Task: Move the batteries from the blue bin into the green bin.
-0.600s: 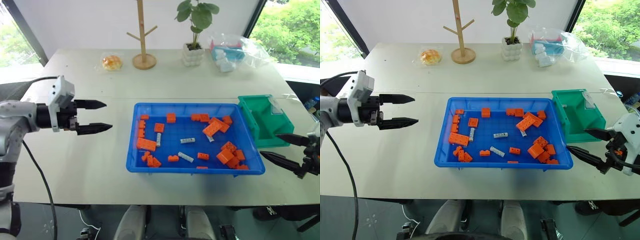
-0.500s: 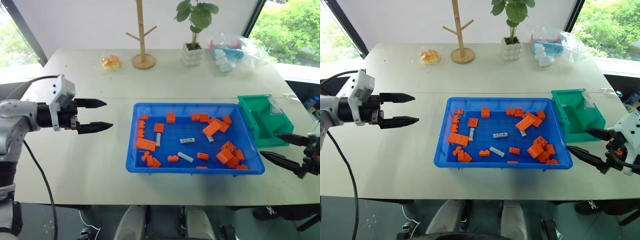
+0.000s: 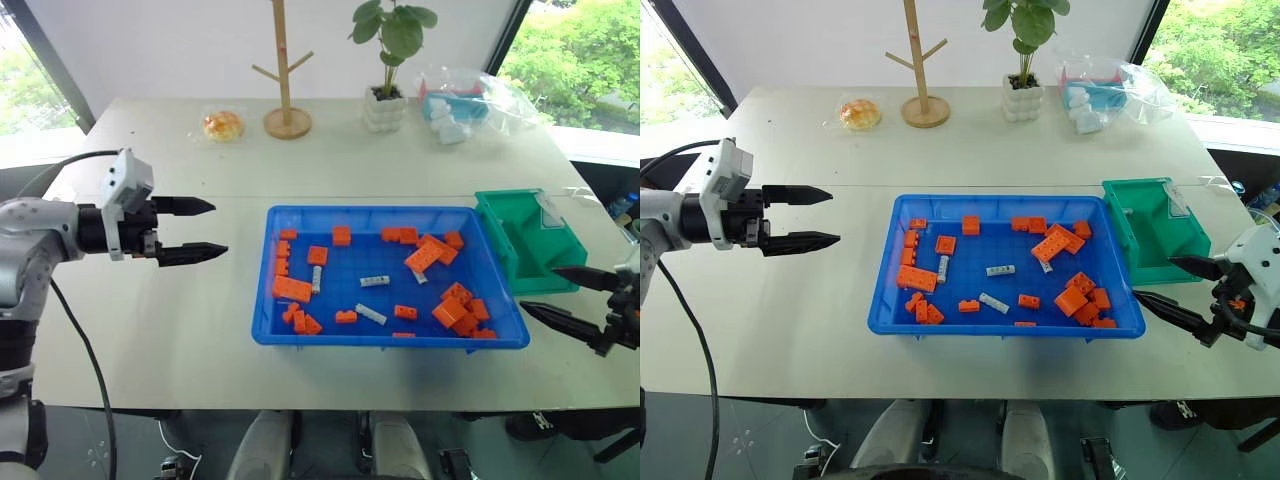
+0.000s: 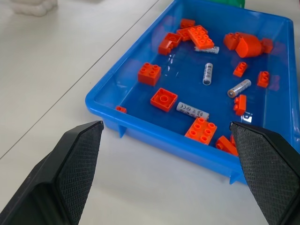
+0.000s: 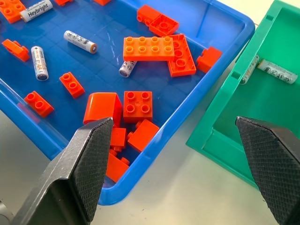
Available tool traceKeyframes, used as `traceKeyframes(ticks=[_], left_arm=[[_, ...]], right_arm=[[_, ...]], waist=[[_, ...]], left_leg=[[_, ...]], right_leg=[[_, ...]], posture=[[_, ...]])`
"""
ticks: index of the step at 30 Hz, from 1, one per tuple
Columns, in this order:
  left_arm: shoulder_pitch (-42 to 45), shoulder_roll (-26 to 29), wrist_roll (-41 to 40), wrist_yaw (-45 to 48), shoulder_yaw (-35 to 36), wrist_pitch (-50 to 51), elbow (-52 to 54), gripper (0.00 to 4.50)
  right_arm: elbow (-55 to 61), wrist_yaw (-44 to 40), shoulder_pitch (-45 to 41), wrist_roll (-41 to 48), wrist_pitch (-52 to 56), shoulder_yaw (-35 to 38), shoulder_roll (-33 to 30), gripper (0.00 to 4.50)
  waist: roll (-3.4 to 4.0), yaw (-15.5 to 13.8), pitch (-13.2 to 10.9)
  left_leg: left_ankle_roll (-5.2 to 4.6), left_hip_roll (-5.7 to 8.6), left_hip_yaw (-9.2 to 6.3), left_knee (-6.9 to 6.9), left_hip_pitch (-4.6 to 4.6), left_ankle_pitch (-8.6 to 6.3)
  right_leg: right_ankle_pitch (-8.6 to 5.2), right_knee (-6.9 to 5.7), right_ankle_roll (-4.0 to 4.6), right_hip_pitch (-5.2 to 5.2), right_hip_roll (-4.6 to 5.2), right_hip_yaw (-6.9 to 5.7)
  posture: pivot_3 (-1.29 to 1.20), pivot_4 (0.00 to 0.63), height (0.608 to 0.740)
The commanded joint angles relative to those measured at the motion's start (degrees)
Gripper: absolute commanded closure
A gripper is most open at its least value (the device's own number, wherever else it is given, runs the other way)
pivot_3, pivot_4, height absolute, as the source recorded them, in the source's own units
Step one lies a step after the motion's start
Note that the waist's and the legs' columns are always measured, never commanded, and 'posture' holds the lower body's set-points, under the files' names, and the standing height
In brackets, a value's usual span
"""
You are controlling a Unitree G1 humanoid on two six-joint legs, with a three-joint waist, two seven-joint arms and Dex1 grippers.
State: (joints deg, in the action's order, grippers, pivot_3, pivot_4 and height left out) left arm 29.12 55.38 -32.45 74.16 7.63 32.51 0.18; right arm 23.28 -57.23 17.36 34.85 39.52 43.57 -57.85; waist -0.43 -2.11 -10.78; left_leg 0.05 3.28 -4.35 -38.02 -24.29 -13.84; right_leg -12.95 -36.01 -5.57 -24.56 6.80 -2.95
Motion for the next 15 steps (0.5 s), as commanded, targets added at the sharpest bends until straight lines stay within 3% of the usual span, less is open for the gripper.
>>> traceKeyframes(ticks=[1,9,12,15], left_arm=[[-0.2,-0.4,-2.5,-0.8,1.9,1.6,3.7,0.00],[-3.5,0.5,-4.5,-1.4,3.0,2.8,8.1,0.00],[-3.2,1.4,-4.5,-0.3,2.7,2.7,8.4,0.00],[-3.7,2.3,-5.5,1.5,2.7,3.5,9.5,0.00]], right_arm=[[-1.6,-1.0,-2.4,-0.6,-0.7,0.7,-2.5,0.19],[-4.6,-5.3,-8.2,-1.3,-2.7,-4.3,-7.2,0.19],[-7.7,-7.8,-15.8,-1.3,-4.8,-10.7,-11.2,0.19],[-11.5,-11.5,-29.7,-2.1,-7.5,-22.6,-13.7,0.19]], waist=[[0.00,0.0,0.0],[0.00,0.0,0.0],[0.03,0.3,0.0],[0.06,1.3,-0.1]], left_leg=[[0.00,0.00,0.01,0.00,0.00,0.00],[0.00,-0.01,-0.01,-0.04,0.00,0.00],[0.00,0.00,0.10,-0.11,0.03,0.00],[0.01,-0.03,0.12,-0.11,0.06,0.00]], right_leg=[[0.00,0.00,0.00,0.00,0.00,0.00],[0.00,-0.03,0.01,0.00,0.03,0.02],[0.00,-0.04,0.01,0.00,0.06,0.03],[0.00,-0.07,0.02,-0.02,0.08,0.02]], posture=[[0.00,0.150,0.693],[0.00,0.150,0.693],[0.00,0.150,0.693],[0.00,0.150,0.693]])
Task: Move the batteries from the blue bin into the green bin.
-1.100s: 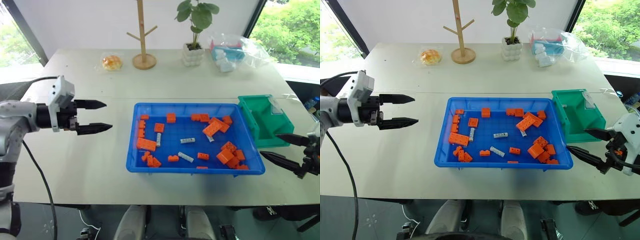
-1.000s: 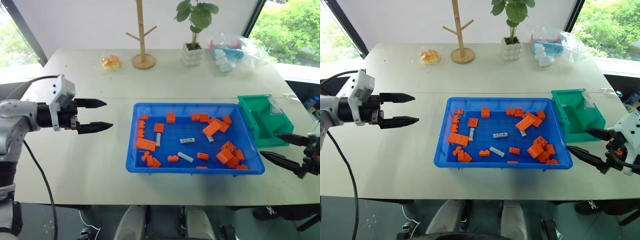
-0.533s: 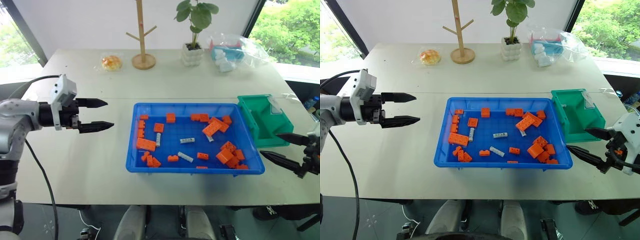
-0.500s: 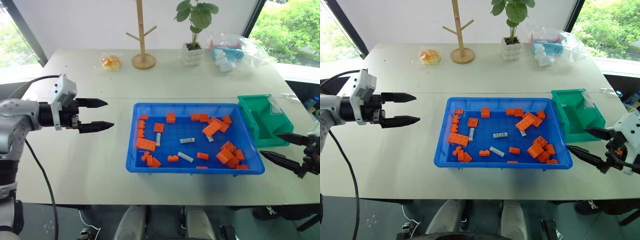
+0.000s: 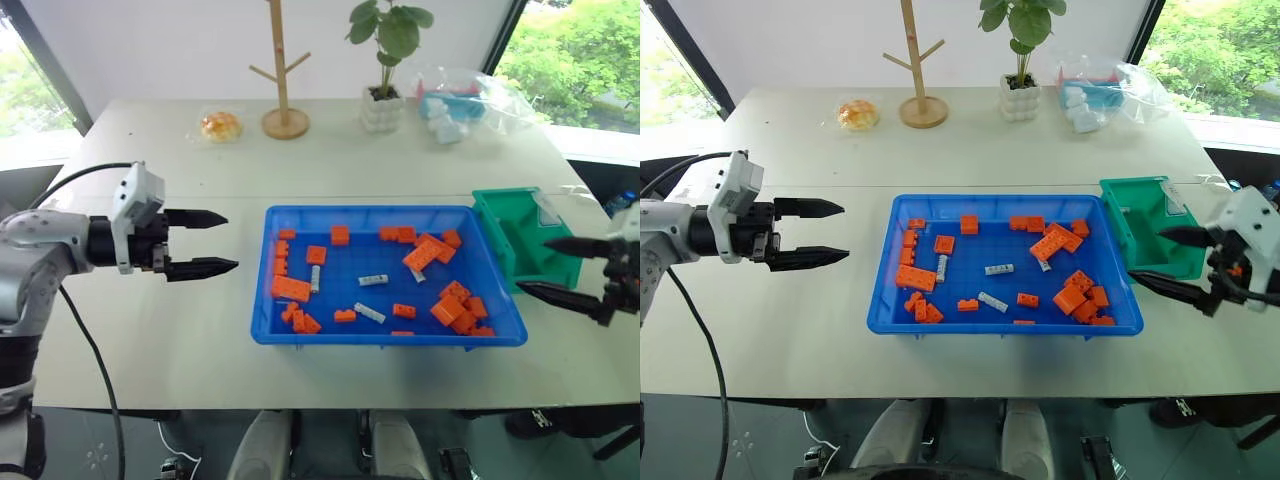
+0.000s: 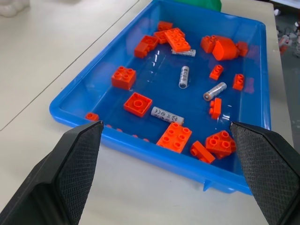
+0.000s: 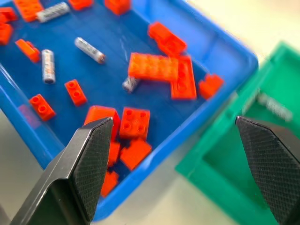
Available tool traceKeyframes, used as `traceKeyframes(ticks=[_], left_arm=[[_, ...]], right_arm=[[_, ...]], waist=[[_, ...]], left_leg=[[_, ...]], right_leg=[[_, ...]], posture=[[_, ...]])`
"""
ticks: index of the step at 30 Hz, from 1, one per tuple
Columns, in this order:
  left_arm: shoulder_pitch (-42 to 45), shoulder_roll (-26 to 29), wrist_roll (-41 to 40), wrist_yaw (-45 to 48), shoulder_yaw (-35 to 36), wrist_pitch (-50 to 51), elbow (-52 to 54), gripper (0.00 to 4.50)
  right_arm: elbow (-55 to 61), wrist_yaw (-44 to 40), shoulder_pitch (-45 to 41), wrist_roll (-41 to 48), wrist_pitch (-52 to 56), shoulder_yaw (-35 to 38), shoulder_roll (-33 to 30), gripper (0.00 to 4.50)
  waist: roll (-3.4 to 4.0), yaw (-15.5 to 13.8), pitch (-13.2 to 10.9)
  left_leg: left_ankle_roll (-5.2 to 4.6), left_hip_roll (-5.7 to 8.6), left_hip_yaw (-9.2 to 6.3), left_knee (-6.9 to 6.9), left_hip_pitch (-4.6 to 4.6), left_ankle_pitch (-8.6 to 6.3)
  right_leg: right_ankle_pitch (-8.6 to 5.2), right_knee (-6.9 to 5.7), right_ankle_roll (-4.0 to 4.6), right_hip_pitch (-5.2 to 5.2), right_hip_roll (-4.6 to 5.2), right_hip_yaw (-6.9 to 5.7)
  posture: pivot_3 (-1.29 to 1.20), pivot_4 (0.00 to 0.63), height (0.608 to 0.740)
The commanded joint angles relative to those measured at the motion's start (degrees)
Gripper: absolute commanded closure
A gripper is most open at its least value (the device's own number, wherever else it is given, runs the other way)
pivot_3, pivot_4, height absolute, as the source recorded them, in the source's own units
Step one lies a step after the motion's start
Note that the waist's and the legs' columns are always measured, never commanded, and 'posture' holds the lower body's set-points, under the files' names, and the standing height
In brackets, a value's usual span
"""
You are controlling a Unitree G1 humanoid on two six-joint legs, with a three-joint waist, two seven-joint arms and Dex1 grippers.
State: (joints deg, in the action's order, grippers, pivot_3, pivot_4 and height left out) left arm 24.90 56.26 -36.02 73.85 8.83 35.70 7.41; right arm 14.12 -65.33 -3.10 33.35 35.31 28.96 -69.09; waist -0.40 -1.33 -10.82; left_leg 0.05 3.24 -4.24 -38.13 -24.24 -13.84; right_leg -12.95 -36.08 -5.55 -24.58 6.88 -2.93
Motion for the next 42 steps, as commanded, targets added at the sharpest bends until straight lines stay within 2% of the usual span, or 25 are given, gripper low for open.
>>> traceKeyframes(ticks=[1,3,6,7,11,14,20,26,31,42], left_arm=[[0.4,1.7,-1.9,2.2,1.3,0.2,2.5,0.00],[-0.3,2.2,-1.3,3.1,0.6,-0.5,3.2,0.00],[-0.5,2.5,-1.1,3.6,0.2,-0.6,3.8,0.00],[-1.0,2.6,-1.3,3.7,0.5,-0.4,4.3,0.00],[-2.3,2.8,-2.6,2.5,2.3,0.7,6.3,0.00],[-4.3,3.1,-3.9,1.2,4.3,2.0,8.3,0.00],[-9.0,3.4,-6.7,-1.9,8.9,4.8,13.2,0.00],[-11.0,4.0,-10.1,-4.1,11.5,8.1,16.9,0.00],[-12.0,4.4,-12.0,-4.9,12.2,9.4,18.4,0.00],[-9.3,4.4,-12.4,-5.7,10.3,8.6,16.8,0.00]], right_arm=[[-3.6,-4.9,-15.3,-1.8,-3.9,-13.1,-1.8,0.19],[-6.6,-9.4,-29.8,-6.4,-5.5,-25.3,2.9,0.19],[-11.5,-14.1,-41.7,-11.6,-7.7,-35.5,8.5,0.19],[-14.3,-15.8,-46.0,-14.2,-9.6,-39.8,12.2,0.19],[-27.2,-19.9,-56.1,-23.6,-20.0,-50.7,23.7,0.19],[-37.5,-20.8,-60.4,-29.0,-28.2,-54.9,30.2,0.19],[-56.1,-18.0,-66.2,-36.7,-44.6,-58.0,41.8,0.19],[-66.3,-14.5,-69.0,-40.4,-56.9,-57.4,50.4,0.19],[-68.9,-13.7,-69.5,-41.7,-63.2,-56.9,53.5,0.19],[-73.4,-12.0,-68.3,-46.6,-75.1,-57.6,54.5,0.19]], waist=[[0.03,0.7,0.0],[-0.04,1.5,-0.1],[-0.05,2.2,-0.1],[-0.06,2.5,-0.1],[-0.08,2.4,-0.1],[-0.13,2.2,-0.2],[-0.14,2.4,-0.2],[-0.14,2.6,-0.2],[-0.13,2.6,-0.2],[-0.13,2.7,-0.2]], left_leg=[[0.00,0.00,-0.02,0.01,-0.03,0.00],[0.00,-0.02,-0.05,0.04,-0.01,0.00],[0.01,-0.02,-0.05,0.07,-0.05,0.00],[0.01,-0.02,-0.05,0.07,-0.09,0.00],[0.03,0.02,0.02,0.12,-0.23,0.02],[0.14,0.05,0.03,0.12,-0.27,0.09],[0.29,0.08,-0.03,0.12,-0.25,0.17],[0.48,0.10,-0.02,0.13,-0.18,0.28],[0.57,0.10,-0.06,0.14,-0.12,0.33],[0.58,0.10,-0.05,0.15,-0.10,0.33]], right_leg=[[0.00,0.00,0.01,-0.02,0.01,0.00],[0.00,-0.01,0.01,-0.04,-0.01,-0.02],[0.01,-0.05,0.00,-0.10,-0.01,-0.02],[0.02,-0.06,-0.02,-0.16,-0.05,-0.02],[0.14,-0.20,-0.23,-0.43,-0.08,0.00],[0.15,-0.31,-0.24,-0.52,-0.09,0.01],[0.16,-0.38,-0.23,-0.52,-0.11,0.03],[0.14,-0.99,-0.20,-0.79,-0.13,0.19],[0.13,-1.13,-0.18,-0.80,-0.19,0.23],[0.13,-1.16,-0.17,-0.82,-0.26,0.30]], posture=[[0.00,0.150,0.693],[0.00,0.150,0.693],[0.00,0.150,0.693],[0.00,0.150,0.693],[0.00,0.150,0.693],[0.00,0.150,0.693],[0.00,0.150,0.693],[0.00,0.150,0.693],[0.00,0.150,0.693],[0.00,0.150,0.693]])
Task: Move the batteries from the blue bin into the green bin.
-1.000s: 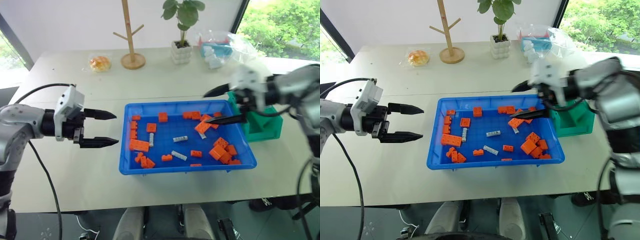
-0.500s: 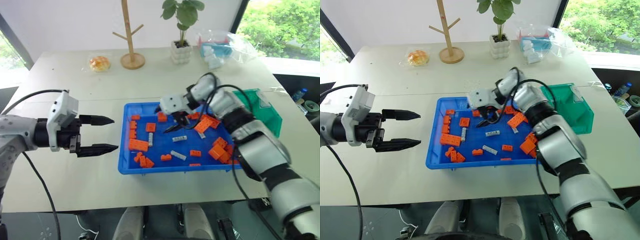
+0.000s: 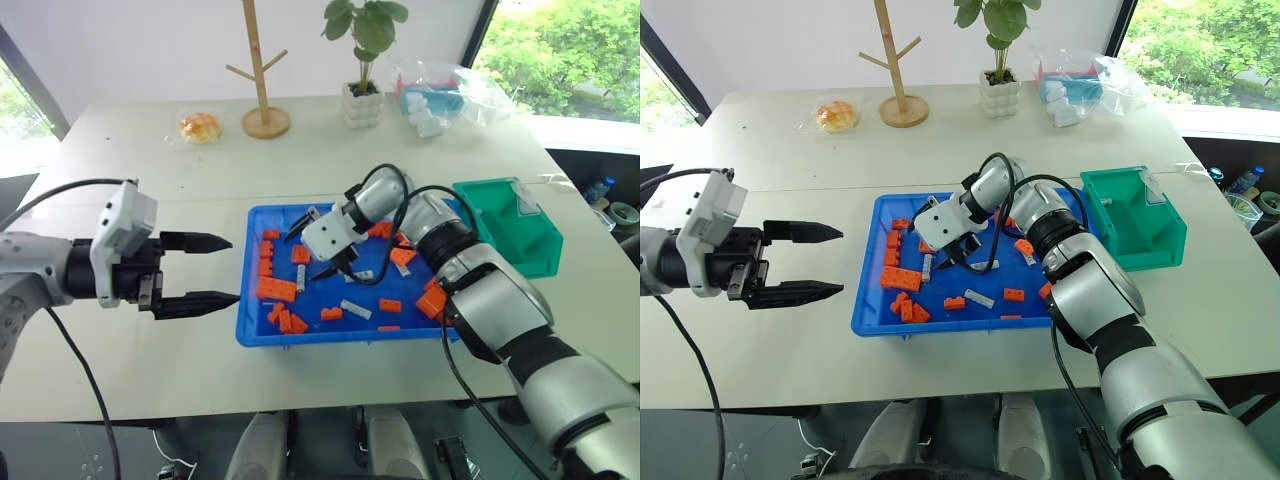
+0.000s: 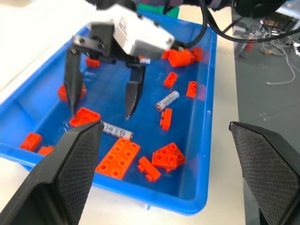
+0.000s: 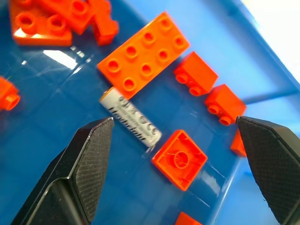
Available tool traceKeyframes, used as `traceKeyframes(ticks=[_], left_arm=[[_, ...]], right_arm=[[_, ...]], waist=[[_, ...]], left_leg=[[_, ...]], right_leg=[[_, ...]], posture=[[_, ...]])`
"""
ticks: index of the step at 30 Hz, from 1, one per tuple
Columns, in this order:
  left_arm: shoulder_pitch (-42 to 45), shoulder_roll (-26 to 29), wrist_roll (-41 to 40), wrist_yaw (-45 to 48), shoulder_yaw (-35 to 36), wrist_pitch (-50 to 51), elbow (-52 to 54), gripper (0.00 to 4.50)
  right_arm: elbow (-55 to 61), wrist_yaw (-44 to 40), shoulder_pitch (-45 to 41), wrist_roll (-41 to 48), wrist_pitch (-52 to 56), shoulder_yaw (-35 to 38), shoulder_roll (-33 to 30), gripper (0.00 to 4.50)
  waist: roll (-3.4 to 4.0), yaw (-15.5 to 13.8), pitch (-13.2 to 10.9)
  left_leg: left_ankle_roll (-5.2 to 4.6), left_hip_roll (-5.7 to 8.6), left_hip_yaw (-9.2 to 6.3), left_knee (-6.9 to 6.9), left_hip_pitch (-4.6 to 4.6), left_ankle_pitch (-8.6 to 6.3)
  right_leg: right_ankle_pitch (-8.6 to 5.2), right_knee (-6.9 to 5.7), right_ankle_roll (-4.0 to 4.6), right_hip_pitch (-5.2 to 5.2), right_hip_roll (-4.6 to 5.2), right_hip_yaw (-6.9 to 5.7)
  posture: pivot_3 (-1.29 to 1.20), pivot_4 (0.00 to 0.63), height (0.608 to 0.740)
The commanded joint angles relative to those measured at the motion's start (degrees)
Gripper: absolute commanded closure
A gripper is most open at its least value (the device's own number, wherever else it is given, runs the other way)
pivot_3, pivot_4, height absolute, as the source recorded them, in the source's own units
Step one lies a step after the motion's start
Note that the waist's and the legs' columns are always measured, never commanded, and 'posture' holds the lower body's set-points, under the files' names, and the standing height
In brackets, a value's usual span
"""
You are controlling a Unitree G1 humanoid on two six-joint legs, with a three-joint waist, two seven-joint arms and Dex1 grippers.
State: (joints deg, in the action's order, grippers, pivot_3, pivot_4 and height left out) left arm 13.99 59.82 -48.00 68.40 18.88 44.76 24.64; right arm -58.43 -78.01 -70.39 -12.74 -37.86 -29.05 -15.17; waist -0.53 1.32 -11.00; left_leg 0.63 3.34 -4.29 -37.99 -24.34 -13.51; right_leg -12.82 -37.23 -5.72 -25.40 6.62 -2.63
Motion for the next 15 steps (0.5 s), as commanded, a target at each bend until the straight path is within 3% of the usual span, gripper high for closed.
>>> traceKeyframes(ticks=[1,15], left_arm=[[2.0,0.7,-0.5,-0.4,0.1,-0.5,-0.5,0.00],[3.0,0.0,-0.4,-1.2,-0.8,-1.3,-0.8,0.00]], right_arm=[[-1.4,1.0,-1.1,-0.9,-2.3,0.4,0.8,0.19],[-6.3,3.6,-1.3,-5.9,-6.6,-0.7,4.3,0.19]], waist=[[0.00,0.1,0.0],[0.00,1.3,0.0]], left_leg=[[0.00,0.00,0.00,0.00,0.00,0.00],[0.03,-0.02,0.00,0.07,0.06,0.02]], right_leg=[[0.00,0.00,0.00,0.00,-0.01,0.00],[-0.02,-0.07,0.03,-0.03,-0.07,0.08]], posture=[[0.00,0.150,0.693],[0.00,0.150,0.693]])
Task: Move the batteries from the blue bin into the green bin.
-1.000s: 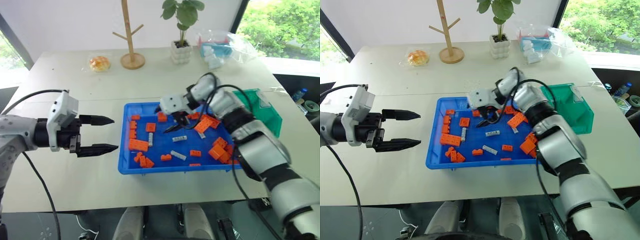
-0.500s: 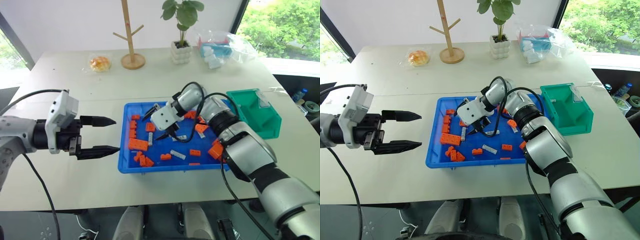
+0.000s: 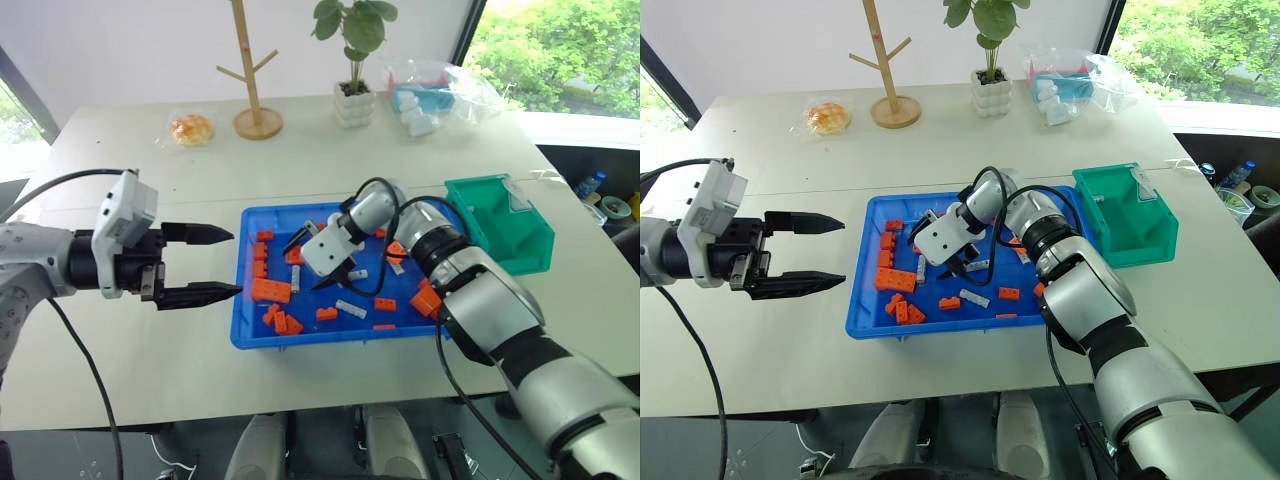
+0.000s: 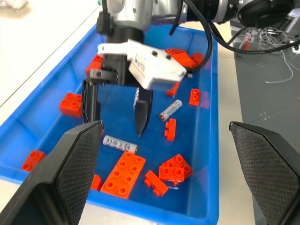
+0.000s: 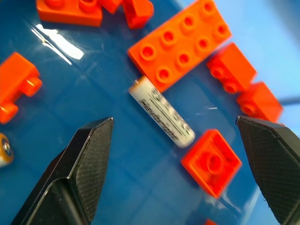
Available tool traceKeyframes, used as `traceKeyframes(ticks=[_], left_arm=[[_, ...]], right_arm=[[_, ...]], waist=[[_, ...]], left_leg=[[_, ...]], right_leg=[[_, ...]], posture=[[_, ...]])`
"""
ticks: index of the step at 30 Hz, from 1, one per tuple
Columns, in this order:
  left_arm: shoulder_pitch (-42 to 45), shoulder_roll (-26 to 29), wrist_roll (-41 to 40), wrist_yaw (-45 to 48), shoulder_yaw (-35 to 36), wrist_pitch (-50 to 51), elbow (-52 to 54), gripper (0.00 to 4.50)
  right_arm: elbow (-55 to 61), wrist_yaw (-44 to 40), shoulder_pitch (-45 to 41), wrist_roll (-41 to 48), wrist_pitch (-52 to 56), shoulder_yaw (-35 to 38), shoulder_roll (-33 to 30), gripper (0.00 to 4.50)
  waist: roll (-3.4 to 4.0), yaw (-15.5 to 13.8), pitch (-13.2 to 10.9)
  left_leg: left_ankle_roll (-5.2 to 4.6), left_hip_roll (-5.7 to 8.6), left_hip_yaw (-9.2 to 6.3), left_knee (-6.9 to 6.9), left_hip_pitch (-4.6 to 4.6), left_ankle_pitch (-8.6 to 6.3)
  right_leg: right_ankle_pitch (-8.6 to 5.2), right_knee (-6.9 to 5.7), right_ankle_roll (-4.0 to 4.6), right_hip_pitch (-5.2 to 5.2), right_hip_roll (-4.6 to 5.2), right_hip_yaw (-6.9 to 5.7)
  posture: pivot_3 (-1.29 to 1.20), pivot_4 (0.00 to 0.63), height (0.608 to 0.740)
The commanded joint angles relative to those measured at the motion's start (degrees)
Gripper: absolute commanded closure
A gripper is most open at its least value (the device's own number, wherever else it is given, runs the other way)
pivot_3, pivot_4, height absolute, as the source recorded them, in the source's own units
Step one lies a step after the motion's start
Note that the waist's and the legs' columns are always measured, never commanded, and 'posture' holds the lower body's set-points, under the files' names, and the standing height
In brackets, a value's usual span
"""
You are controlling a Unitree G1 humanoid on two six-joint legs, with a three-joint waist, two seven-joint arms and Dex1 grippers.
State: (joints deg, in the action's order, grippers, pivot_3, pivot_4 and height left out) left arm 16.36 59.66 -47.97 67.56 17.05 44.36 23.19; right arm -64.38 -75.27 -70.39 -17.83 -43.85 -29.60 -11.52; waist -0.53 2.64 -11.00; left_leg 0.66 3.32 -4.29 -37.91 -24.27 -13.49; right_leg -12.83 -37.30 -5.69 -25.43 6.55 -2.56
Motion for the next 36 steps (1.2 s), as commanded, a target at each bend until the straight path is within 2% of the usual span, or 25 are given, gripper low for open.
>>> traceKeyframes(ticks=[1,10,13,17,22,24,26,33,36], left_arm=[[0.6,0.1,-0.6,-0.5,1.1,-0.9,0.8,0.00],[-0.6,0.0,-0.8,-1.1,2.1,-1.0,1.3,0.00],[-0.2,0.1,-0.8,-1.2,2.1,-1.2,0.8,0.00],[0.2,0.3,-0.7,-1.1,2.1,-1.4,0.3,0.00],[1.3,0.3,0.0,-0.8,1.3,-2.2,-1.0,0.00],[1.6,0.3,0.1,-0.8,0.9,-2.5,-1.3,0.00],[1.9,0.3,0.3,-0.7,0.6,-2.8,-1.5,0.00],[3.6,-0.3,1.1,-0.5,-1.3,-3.8,-2.8,0.00],[3.7,-0.4,1.5,0.1,-2.3,-4.1,-2.6,0.00]], right_arm=[[-0.8,1.2,-1.4,-1.0,-0.6,-0.1,0.8,0.19],[-2.8,3.1,-1.2,-2.8,-0.7,-0.4,1.4,0.19],[-2.9,1.4,-0.9,-2.1,0.2,0.0,1.7,1.04],[-2.6,0.6,-0.6,-2.0,0.6,0.5,1.6,3.03],[-2.4,-1.4,0.0,-2.0,1.3,0.4,0.8,3.03],[-2.2,-2.6,0.3,-1.5,1.9,0.6,0.6,3.57],[-1.9,-3.1,0.5,-1.4,1.8,0.8,0.3,4.37],[-0.4,-3.7,1.0,-0.6,3.0,1.5,-0.6,4.40],[2.8,-7.4,1.2,2.0,5.9,3.1,-2.5,4.40]], waist=[[0.00,0.0,0.0],[-0.01,-0.1,0.0],[-0.01,0.0,0.0],[-0.01,0.0,0.0],[-0.01,-0.1,0.0],[-0.01,-0.1,0.0],[-0.01,-0.1,0.0],[-0.01,-0.1,0.0],[-0.01,-0.2,0.0]], left_leg=[[0.00,0.00,0.00,0.00,0.01,0.00],[0.01,0.00,0.02,0.06,0.24,0.00],[0.01,0.00,0.04,0.06,0.28,0.00],[0.01,0.00,0.05,0.07,0.28,0.00],[0.01,0.00,0.06,0.07,0.28,0.00],[0.01,0.00,0.07,0.07,0.28,0.00],[0.01,0.00,0.07,0.07,0.28,0.00],[0.01,0.00,0.08,0.06,0.28,0.00],[0.01,0.00,0.08,0.06,0.28,0.00]], right_leg=[[0.00,-0.01,0.01,0.00,0.00,0.00],[-0.01,-0.02,0.01,0.15,-0.01,0.06],[-0.01,-0.03,0.01,0.17,-0.01,0.09],[-0.01,-0.04,0.01,0.15,-0.02,0.11],[-0.01,-0.04,0.01,0.15,-0.02,0.12],[-0.01,-0.04,0.01,0.15,-0.02,0.12],[-0.01,-0.04,0.01,0.15,-0.02,0.12],[-0.01,-0.05,0.01,0.15,-0.02,0.13],[-0.01,-0.05,0.01,0.15,-0.01,0.13]], posture=[[0.00,0.150,0.693],[0.00,0.150,0.693],[0.00,0.150,0.693],[0.00,0.150,0.693],[0.00,0.150,0.693],[0.00,0.150,0.693],[0.00,0.150,0.693],[0.00,0.150,0.693],[0.00,0.150,0.693]])
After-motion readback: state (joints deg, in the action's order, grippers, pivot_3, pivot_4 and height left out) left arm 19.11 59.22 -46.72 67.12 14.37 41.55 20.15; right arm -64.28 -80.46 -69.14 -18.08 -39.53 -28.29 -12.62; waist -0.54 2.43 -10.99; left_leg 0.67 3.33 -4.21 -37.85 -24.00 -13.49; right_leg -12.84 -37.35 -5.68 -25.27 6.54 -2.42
